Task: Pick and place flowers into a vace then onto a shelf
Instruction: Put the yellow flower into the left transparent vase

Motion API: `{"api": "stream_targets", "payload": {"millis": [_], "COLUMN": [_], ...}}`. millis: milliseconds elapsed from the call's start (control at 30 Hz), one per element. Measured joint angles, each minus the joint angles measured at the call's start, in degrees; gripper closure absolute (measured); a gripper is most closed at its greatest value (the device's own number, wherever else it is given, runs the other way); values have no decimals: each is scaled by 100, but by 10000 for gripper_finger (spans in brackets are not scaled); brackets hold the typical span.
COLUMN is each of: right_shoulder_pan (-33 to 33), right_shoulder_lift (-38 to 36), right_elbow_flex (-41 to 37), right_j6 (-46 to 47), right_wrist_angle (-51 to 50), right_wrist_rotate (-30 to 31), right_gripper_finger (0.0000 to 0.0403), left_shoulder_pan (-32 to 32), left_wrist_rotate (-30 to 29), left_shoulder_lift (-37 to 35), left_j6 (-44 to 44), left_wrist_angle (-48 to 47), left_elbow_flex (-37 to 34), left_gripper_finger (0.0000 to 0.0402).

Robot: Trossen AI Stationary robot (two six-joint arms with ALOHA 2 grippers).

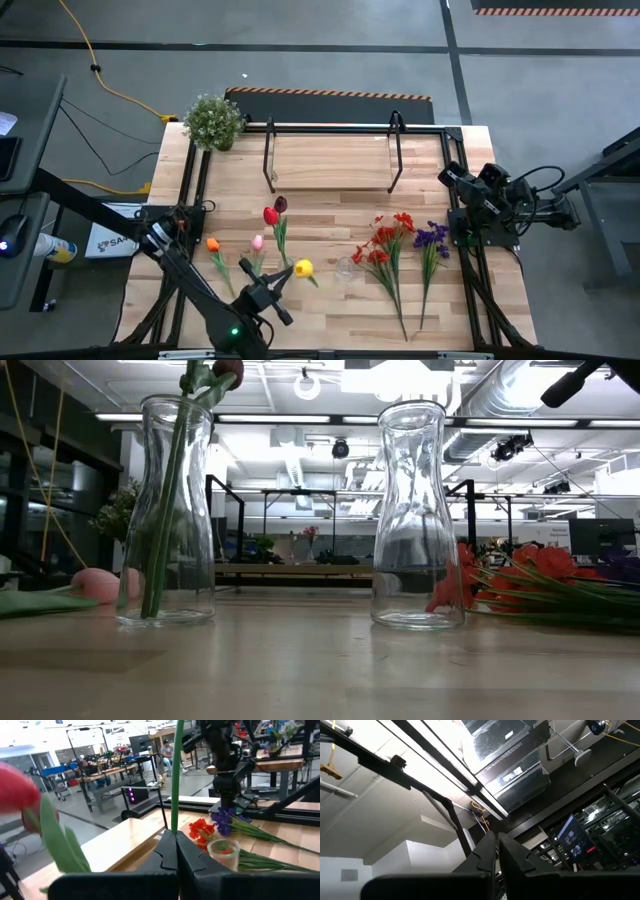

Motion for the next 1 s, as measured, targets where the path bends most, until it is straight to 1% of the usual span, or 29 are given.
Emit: {"api": "stream_targets", "payload": {"millis": [167, 467, 667, 1000], "right_shoulder_pan": [-1, 0, -1, 0], "right_shoulder_lift": [0, 0, 0, 0], "right_elbow_flex": [0, 0, 0, 0], "right_j6": [3, 4, 4, 4], "right_wrist_angle": [-74, -154, -213, -290], "right_wrist_rotate": [-2, -2, 0, 0], "right_gripper_finger": [391, 391, 391, 391], "left_shoulder_pan": [52, 65, 63, 62], "left_wrist_rotate": [6, 6, 7, 11], "left_shoulder_lift": [0, 0, 0, 0], "left_j6": [-614, -999, -1060, -1046], "left_wrist_angle": [-3, 0, 81, 651], "left_elbow_flex": [-420, -701, -708, -710], "left_gripper_finger": [382, 382, 382, 382]}}
